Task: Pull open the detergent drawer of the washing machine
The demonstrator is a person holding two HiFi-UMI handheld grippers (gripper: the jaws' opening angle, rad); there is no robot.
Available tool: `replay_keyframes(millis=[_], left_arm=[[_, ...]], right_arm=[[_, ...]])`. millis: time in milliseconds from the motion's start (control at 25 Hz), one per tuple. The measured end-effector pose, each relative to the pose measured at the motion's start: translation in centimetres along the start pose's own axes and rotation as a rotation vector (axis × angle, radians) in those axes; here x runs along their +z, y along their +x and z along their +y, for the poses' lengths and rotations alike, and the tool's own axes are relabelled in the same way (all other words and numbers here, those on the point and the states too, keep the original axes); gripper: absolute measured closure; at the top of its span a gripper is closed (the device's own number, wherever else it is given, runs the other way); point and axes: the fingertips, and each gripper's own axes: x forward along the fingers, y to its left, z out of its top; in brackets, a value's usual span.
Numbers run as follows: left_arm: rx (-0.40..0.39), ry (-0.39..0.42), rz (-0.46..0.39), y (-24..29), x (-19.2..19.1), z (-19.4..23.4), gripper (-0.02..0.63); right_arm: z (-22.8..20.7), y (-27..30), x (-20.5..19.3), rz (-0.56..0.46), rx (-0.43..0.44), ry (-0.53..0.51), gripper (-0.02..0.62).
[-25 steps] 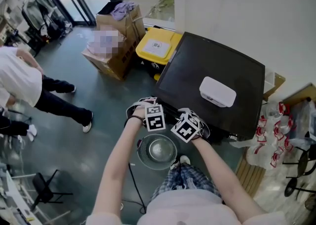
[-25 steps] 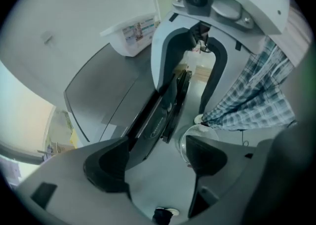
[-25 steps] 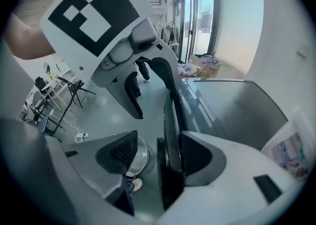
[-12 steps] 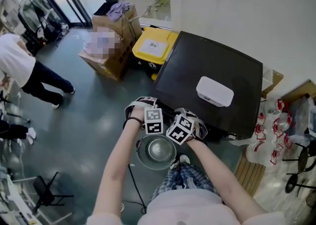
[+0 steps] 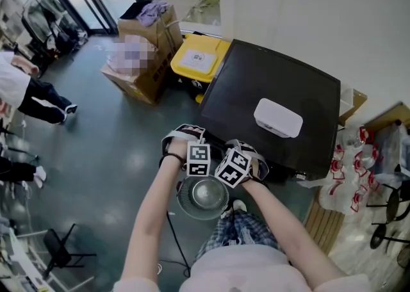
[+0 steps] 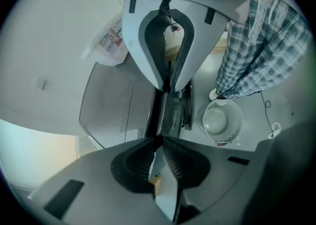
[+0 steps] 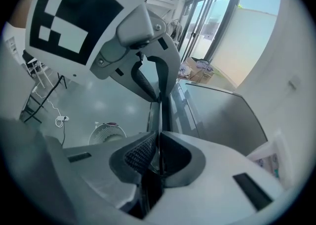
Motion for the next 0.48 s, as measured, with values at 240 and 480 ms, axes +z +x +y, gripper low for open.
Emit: replay_keyframes(millis=[240, 480], left_arm=[[-0.020, 0.048, 0.007, -0.1, 0.0, -0.3, 0.542], [-0.039, 0.060, 0.014, -0.5, 0.0, -1.2, 0.545]], right_arm=[[0.1, -0.1, 0.0, -0.001, 0.005, 0.021, 0.541], [1.0, -0.3, 0.0, -0.005, 0.036, 0.028, 0.543]])
